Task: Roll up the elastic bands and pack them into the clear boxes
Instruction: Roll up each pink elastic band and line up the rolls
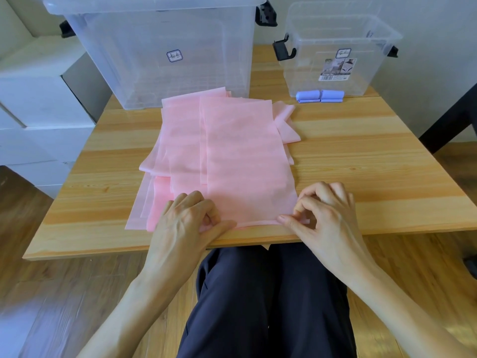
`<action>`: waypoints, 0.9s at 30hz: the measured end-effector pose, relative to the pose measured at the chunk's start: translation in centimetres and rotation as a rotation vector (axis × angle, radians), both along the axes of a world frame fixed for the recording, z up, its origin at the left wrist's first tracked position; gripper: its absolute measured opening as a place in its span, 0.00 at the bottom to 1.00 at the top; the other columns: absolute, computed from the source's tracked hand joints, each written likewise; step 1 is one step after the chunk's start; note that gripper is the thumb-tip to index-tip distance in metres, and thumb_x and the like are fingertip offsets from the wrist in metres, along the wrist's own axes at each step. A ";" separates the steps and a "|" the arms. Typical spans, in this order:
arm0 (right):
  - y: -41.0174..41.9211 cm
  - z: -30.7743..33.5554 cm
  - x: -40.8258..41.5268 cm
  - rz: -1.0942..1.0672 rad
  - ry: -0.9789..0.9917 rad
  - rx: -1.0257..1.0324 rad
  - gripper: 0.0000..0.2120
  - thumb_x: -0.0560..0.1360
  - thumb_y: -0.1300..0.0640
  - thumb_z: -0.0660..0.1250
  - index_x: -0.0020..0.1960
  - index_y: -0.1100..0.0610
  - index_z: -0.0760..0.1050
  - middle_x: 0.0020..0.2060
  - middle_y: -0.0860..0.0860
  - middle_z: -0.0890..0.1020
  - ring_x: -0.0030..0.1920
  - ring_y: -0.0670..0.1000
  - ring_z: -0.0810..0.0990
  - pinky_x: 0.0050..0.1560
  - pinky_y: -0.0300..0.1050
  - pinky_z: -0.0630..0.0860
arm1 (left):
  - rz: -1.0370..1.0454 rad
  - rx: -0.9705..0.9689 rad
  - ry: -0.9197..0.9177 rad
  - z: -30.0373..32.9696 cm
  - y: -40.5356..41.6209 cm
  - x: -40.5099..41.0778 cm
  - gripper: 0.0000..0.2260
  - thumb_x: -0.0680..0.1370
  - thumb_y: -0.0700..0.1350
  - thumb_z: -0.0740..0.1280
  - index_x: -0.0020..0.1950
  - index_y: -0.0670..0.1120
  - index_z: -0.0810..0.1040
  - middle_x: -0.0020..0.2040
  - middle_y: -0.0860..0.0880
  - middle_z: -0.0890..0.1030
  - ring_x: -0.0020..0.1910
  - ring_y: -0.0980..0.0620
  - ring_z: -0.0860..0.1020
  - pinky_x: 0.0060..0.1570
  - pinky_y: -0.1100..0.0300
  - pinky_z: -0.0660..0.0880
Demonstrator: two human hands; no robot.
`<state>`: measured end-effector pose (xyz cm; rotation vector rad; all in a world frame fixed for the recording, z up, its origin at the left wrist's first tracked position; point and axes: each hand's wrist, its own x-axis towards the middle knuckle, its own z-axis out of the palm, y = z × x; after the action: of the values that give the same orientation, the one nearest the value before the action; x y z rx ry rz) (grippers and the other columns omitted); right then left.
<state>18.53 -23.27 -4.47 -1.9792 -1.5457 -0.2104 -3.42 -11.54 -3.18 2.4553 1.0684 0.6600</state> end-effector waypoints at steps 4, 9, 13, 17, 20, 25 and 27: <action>0.1 -0.2 0.8 0.037 0.127 0.014 0.20 0.69 0.36 0.67 0.33 0.53 0.75 0.43 0.44 0.76 0.49 0.49 0.68 0.50 0.43 0.64 | -0.060 -0.011 -0.055 0.2 0.5 -0.2 0.13 0.71 0.64 0.65 0.38 0.55 0.75 0.38 0.58 0.73 0.43 0.56 0.72 0.46 0.62 0.67; -0.4 0.1 0.9 0.170 0.200 0.023 0.09 0.73 0.46 0.67 0.40 0.51 0.78 0.44 0.41 0.74 0.51 0.47 0.68 0.56 0.37 0.63 | -0.251 0.090 -0.040 0.1 1.0 -0.7 0.06 0.78 0.52 0.64 0.48 0.56 0.81 0.46 0.60 0.75 0.44 0.56 0.72 0.45 0.60 0.69; -0.6 0.2 1.1 0.262 0.041 0.009 0.06 0.76 0.54 0.65 0.44 0.52 0.80 0.44 0.44 0.75 0.50 0.48 0.68 0.57 0.39 0.63 | -0.339 0.251 -0.002 -0.5 1.5 -1.3 0.10 0.79 0.45 0.64 0.52 0.55 0.84 0.48 0.57 0.76 0.43 0.54 0.72 0.43 0.62 0.68; -0.7 0.0 1.2 0.292 -0.095 0.005 0.08 0.75 0.63 0.67 0.46 0.53 0.82 0.44 0.46 0.77 0.49 0.50 0.70 0.53 0.45 0.64 | -0.351 0.326 0.009 -0.5 1.7 -1.8 0.11 0.79 0.44 0.63 0.54 0.53 0.85 0.47 0.53 0.77 0.42 0.53 0.72 0.41 0.60 0.69; -1.1 0.2 1.4 0.301 -0.110 0.025 0.11 0.75 0.61 0.64 0.49 0.52 0.84 0.45 0.47 0.78 0.49 0.51 0.72 0.54 0.46 0.66 | -0.329 0.323 0.001 -0.5 1.5 -2.3 0.12 0.78 0.43 0.64 0.54 0.52 0.85 0.47 0.53 0.77 0.43 0.52 0.73 0.42 0.59 0.70; -1.4 0.4 1.2 0.288 0.048 -0.008 0.10 0.76 0.49 0.66 0.50 0.48 0.86 0.46 0.44 0.78 0.52 0.47 0.70 0.57 0.44 0.66 | -0.303 0.254 -0.025 -0.4 1.0 -2.5 0.11 0.77 0.45 0.65 0.54 0.52 0.86 0.47 0.55 0.77 0.42 0.52 0.74 0.42 0.56 0.72; -1.0 0.4 1.2 0.262 0.118 -0.011 0.11 0.74 0.46 0.66 0.47 0.47 0.86 0.46 0.43 0.78 0.52 0.45 0.69 0.58 0.42 0.65 | -0.285 0.214 -0.041 -0.4 0.9 -2.3 0.10 0.77 0.51 0.67 0.53 0.53 0.86 0.47 0.56 0.76 0.42 0.53 0.73 0.43 0.56 0.72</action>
<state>19.72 -24.32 -4.04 -1.7409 -1.7100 0.0221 -5.76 -10.63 -3.60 2.6913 0.6420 0.7596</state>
